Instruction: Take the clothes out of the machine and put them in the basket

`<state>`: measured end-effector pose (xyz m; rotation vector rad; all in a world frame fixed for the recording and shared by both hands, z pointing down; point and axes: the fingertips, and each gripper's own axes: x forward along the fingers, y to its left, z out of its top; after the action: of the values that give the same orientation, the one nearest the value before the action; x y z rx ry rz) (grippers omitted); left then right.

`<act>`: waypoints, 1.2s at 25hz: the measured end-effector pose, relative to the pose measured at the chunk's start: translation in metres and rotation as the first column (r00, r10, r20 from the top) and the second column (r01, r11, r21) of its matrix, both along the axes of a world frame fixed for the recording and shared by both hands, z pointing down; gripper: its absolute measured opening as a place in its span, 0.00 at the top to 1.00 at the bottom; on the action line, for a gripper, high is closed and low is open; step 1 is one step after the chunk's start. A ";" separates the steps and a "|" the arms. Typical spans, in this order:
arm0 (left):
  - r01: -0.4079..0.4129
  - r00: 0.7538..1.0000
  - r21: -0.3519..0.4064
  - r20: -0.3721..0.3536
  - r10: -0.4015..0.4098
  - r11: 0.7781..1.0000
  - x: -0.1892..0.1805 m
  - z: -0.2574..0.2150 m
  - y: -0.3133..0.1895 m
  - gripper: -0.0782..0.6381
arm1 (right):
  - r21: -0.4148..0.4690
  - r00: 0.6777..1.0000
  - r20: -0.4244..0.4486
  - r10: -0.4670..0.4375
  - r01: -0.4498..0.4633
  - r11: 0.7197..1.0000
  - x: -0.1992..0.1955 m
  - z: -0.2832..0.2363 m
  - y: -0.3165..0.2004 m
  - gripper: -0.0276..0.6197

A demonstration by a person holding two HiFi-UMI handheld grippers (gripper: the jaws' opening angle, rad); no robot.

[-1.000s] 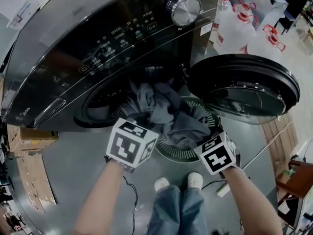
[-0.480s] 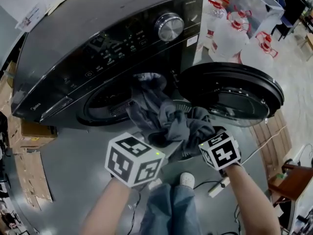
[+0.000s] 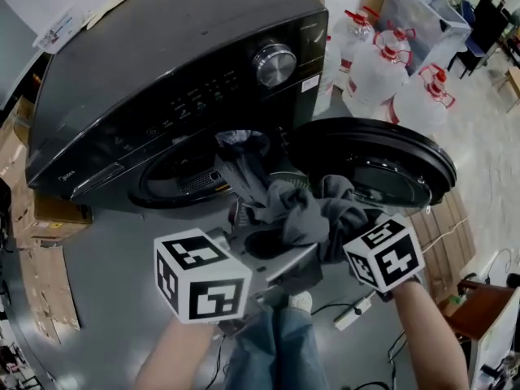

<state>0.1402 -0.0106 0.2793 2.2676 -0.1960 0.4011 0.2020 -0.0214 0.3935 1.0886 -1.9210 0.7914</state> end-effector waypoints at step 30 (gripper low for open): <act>0.160 0.956 0.033 0.244 -0.164 0.987 -0.041 -0.065 -0.030 0.77 | -0.045 0.953 0.250 0.170 -0.164 0.985 -0.041 -0.108 -0.002 0.86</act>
<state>0.0994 -0.0408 0.2145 2.1902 -0.5099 0.5947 0.1612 -0.0236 0.2854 1.1942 -2.0405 1.0903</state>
